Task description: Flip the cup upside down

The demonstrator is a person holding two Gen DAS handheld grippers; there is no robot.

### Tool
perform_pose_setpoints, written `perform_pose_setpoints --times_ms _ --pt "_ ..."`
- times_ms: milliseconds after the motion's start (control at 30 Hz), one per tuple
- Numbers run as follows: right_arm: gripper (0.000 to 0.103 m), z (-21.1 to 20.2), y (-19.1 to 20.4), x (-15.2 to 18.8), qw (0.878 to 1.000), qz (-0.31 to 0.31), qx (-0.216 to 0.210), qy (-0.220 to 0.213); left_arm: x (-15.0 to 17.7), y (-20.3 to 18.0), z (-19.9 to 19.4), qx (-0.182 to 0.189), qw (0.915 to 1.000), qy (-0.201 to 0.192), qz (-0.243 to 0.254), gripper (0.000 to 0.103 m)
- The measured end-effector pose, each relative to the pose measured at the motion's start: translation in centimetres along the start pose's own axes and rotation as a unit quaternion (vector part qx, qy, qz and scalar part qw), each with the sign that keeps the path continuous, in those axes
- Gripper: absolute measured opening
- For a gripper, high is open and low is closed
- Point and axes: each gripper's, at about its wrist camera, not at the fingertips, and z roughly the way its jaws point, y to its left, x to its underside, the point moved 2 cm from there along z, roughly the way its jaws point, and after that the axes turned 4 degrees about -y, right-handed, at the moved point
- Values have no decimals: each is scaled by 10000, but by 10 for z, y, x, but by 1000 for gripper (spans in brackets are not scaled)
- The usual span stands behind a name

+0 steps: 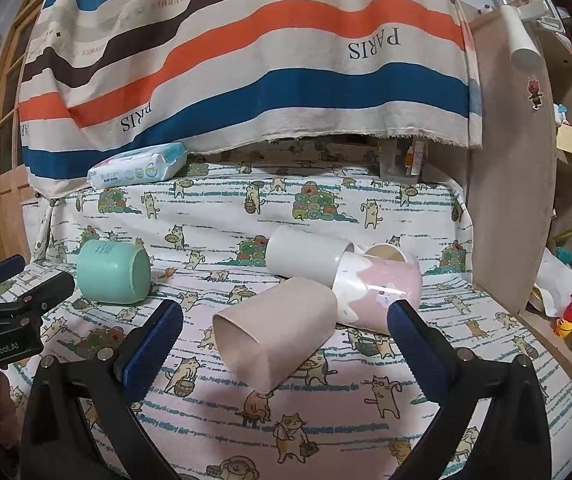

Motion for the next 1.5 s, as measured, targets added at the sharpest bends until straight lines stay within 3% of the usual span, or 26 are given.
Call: perform_pose_setpoints --times_ms 833,1300,1500 --pt "103 0 0 1 10000 -22 4 -15 0 -8 4 66 9997 150 172 103" --pt "103 5 -4 0 9999 70 2 117 -1 -10 0 80 9998 18 179 103" --pt "103 -1 -4 0 9999 43 117 -35 0 -9 -1 78 9999 -5 148 103"
